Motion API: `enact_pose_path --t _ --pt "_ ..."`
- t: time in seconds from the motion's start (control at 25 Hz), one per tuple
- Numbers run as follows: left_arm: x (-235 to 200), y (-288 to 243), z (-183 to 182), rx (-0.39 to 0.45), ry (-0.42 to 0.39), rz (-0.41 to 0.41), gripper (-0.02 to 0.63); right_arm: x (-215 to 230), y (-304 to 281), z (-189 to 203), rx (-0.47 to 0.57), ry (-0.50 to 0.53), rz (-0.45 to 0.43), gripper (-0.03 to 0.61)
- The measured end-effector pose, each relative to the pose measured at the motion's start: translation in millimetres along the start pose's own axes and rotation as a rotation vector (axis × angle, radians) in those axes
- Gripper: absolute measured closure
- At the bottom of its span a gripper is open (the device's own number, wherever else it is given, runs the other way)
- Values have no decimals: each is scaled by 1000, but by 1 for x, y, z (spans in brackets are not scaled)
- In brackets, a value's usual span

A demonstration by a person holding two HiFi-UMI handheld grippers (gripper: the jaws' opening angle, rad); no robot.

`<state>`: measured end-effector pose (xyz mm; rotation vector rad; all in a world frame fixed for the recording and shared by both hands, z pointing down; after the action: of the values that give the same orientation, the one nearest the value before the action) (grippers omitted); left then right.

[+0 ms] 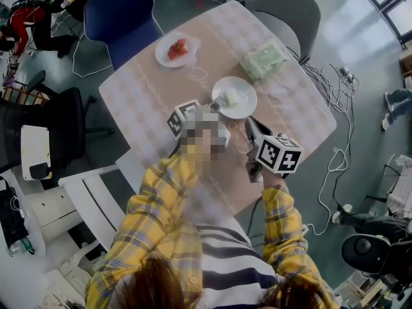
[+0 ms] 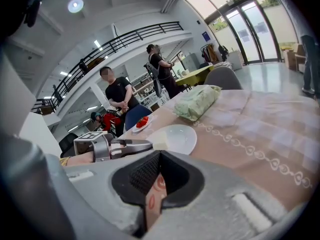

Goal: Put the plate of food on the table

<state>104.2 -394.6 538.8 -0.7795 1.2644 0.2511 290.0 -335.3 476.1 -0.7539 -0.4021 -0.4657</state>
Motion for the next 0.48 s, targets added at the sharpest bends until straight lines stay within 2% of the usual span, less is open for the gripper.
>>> enact_pose_path --t 0.2,0.36,0.48 --pt "4 -4 -5 -27 -79 -67 604 1 0 1 5 -12 -9 581" --pt "12 -9 -7 -124 -210 -69 588 0 2 1 11 -16 -20 581" --pt "18 -11 -9 -178 -269 -87 578 1 4 -1 15 -20 -23 581"
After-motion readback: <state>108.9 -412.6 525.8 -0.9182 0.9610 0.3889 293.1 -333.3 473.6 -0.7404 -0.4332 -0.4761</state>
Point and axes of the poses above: the fingertips, and each gripper's own axes: y backward along the fingers, x to its right, z out of its underside, the point moved 9 cm from there along y, backward along the fingers, and after that the axes turned 2 degrees about -x, right-handed, at the moved point
